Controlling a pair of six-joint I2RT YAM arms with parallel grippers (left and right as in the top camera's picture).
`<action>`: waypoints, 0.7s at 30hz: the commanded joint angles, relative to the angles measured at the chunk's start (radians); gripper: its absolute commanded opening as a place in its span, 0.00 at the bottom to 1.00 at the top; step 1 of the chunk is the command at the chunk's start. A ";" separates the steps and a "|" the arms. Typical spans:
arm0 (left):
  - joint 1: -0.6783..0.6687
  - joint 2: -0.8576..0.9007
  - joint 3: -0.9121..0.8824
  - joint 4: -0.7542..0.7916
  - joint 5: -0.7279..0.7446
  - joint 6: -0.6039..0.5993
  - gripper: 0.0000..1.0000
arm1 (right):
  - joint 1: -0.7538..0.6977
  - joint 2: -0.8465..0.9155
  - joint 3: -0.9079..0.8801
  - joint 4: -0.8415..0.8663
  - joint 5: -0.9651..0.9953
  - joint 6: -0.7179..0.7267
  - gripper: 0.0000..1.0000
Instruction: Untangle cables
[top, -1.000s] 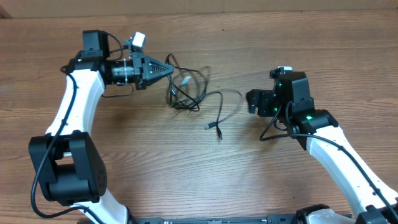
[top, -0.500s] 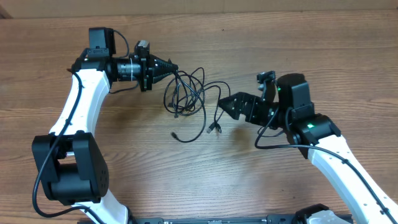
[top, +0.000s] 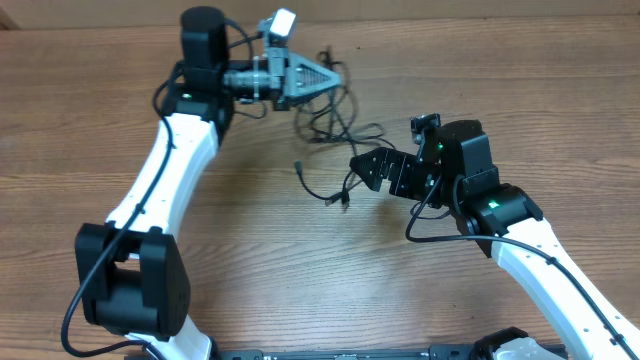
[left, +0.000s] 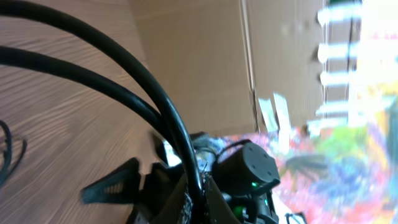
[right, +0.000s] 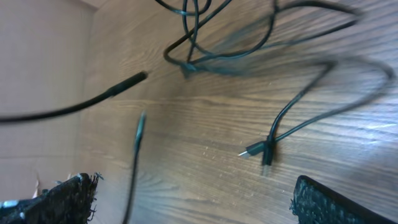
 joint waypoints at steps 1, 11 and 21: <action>-0.057 -0.043 0.061 0.058 0.003 -0.060 0.04 | -0.030 0.000 0.018 0.004 0.050 -0.008 1.00; -0.187 -0.043 0.253 -0.371 -0.526 0.135 0.04 | -0.195 -0.081 0.018 -0.139 0.050 -0.037 1.00; -0.391 -0.043 0.524 -0.711 -0.990 0.337 0.04 | -0.377 -0.290 0.018 -0.266 0.199 -0.086 1.00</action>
